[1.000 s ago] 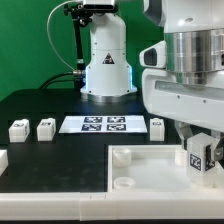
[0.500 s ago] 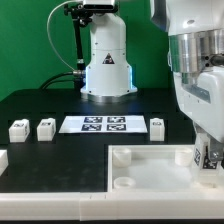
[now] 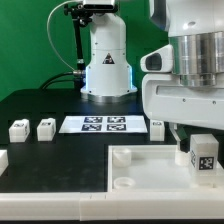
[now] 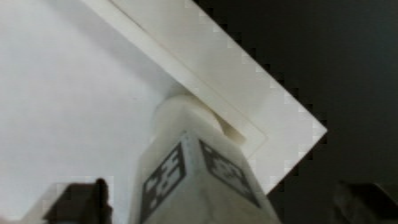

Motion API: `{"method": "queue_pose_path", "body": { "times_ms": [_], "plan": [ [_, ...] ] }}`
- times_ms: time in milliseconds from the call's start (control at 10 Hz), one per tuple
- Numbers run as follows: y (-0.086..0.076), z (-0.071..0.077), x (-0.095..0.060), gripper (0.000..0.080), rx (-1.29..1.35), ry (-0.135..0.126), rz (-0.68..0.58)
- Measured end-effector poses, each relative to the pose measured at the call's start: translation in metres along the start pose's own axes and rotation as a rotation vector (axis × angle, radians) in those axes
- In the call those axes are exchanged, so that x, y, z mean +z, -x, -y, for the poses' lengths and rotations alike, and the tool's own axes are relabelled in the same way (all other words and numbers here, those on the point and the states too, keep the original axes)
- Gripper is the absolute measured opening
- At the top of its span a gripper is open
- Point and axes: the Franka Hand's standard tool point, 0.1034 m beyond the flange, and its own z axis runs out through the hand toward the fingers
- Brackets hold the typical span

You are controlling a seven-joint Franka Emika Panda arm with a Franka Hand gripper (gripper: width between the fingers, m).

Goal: Assemble one leg

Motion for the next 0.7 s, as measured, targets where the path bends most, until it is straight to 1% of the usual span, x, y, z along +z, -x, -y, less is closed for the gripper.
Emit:
{"method": "queue_pose_path", "body": {
  "times_ms": [200, 300, 400, 500, 600, 700],
  "plan": [
    [-0.0001, -0.0001, 0.0000, 0.0645, -0.195, 0.000, 0.000],
    [-0.0021, 0.0015, -0.0028, 0.0649, -0.401, 0.016, -0.011],
    [-0.0040, 0.0020, -0.0049, 0.0649, -0.514, 0.015, -0.014],
    [-0.0038, 0.0012, -0.0036, 0.0649, -0.521, 0.016, -0.013],
    [-0.0030, 0.0015, -0.0030, 0.0556, -0.473, 0.013, -0.011],
    [-0.0032, 0.0014, -0.0030, 0.0409, -0.477, 0.013, -0.011]
  ]
}}
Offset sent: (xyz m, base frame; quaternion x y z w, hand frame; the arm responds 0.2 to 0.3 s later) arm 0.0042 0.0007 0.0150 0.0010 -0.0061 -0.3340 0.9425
